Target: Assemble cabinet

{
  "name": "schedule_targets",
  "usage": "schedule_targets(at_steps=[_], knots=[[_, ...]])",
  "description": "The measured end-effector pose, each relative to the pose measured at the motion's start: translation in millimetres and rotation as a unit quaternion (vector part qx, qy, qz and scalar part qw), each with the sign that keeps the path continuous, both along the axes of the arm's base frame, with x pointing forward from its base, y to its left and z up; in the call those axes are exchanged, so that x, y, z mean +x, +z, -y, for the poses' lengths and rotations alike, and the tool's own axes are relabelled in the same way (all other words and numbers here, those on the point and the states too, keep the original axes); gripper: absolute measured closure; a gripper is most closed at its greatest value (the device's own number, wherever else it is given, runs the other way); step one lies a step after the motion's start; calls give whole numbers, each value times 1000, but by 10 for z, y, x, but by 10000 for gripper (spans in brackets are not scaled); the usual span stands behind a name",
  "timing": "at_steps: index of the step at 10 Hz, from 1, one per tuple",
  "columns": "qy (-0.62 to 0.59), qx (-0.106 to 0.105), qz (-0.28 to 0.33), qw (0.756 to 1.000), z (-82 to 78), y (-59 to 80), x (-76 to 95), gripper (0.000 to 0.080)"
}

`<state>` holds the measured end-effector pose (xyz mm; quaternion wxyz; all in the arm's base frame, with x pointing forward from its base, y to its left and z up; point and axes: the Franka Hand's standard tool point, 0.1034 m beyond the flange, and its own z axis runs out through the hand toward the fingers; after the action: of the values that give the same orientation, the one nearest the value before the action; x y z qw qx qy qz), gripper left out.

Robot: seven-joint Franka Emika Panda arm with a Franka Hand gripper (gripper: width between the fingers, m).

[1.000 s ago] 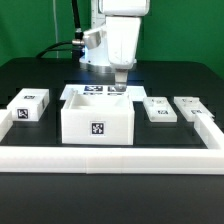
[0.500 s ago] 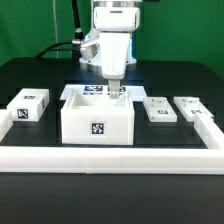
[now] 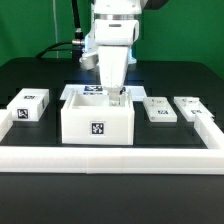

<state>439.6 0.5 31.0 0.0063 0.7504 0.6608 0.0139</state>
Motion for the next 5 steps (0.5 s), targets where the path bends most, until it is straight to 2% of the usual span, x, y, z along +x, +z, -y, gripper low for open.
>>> schedule_targets(at_steps=[1, 2, 5], knots=[[-1, 0, -1, 1000, -2, -15, -6, 100], [-3, 1, -3, 1000, -4, -34, -14, 100], [-3, 1, -4, 1000, 2, -37, -19, 552]])
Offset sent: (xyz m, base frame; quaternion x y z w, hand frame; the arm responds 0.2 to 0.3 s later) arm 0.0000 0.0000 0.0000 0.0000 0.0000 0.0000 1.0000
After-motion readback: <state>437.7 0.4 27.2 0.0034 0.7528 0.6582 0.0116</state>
